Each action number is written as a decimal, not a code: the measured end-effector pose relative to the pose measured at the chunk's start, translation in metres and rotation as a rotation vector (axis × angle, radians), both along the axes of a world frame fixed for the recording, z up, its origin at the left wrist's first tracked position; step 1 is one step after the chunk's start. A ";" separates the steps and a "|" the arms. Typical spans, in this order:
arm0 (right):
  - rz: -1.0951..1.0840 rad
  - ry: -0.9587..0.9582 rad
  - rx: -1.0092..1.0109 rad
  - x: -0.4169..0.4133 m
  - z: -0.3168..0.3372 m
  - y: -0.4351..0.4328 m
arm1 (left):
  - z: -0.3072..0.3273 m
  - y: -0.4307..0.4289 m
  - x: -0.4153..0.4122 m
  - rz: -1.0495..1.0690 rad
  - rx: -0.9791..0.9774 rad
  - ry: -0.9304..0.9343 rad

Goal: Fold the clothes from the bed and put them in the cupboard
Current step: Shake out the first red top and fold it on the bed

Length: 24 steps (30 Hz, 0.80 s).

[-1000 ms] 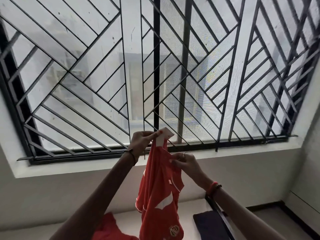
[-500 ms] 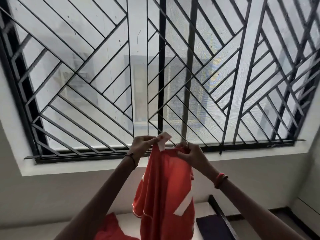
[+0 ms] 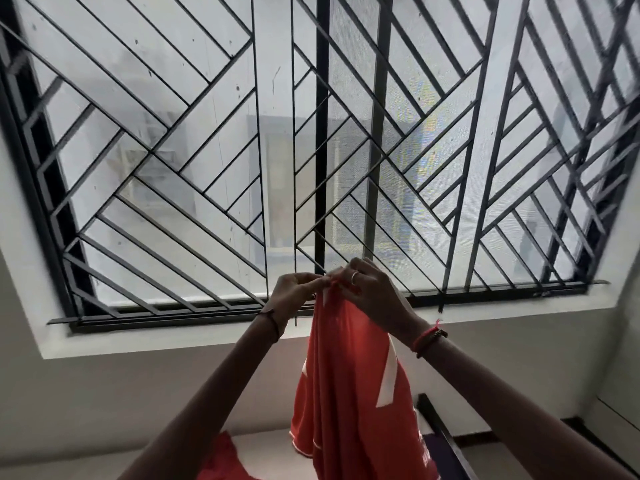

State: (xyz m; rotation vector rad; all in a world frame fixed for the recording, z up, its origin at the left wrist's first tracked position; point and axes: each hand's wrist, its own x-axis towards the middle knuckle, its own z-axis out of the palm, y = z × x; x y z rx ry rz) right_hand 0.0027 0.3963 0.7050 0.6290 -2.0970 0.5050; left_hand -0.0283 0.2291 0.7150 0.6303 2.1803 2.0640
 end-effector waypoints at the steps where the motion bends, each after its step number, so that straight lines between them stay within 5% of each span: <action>1: -0.001 0.007 0.027 -0.002 -0.001 0.001 | -0.001 0.000 -0.001 -0.010 -0.003 0.005; 16: -0.006 -0.047 -0.040 0.003 0.005 0.008 | -0.010 0.009 0.003 -0.045 0.060 -0.041; 20: -0.006 -0.112 -0.128 0.006 0.007 0.011 | -0.008 0.015 0.011 -0.080 -0.031 0.100; 24: 0.029 -0.216 -0.217 0.005 0.007 0.010 | -0.014 0.019 0.004 0.145 -0.219 0.392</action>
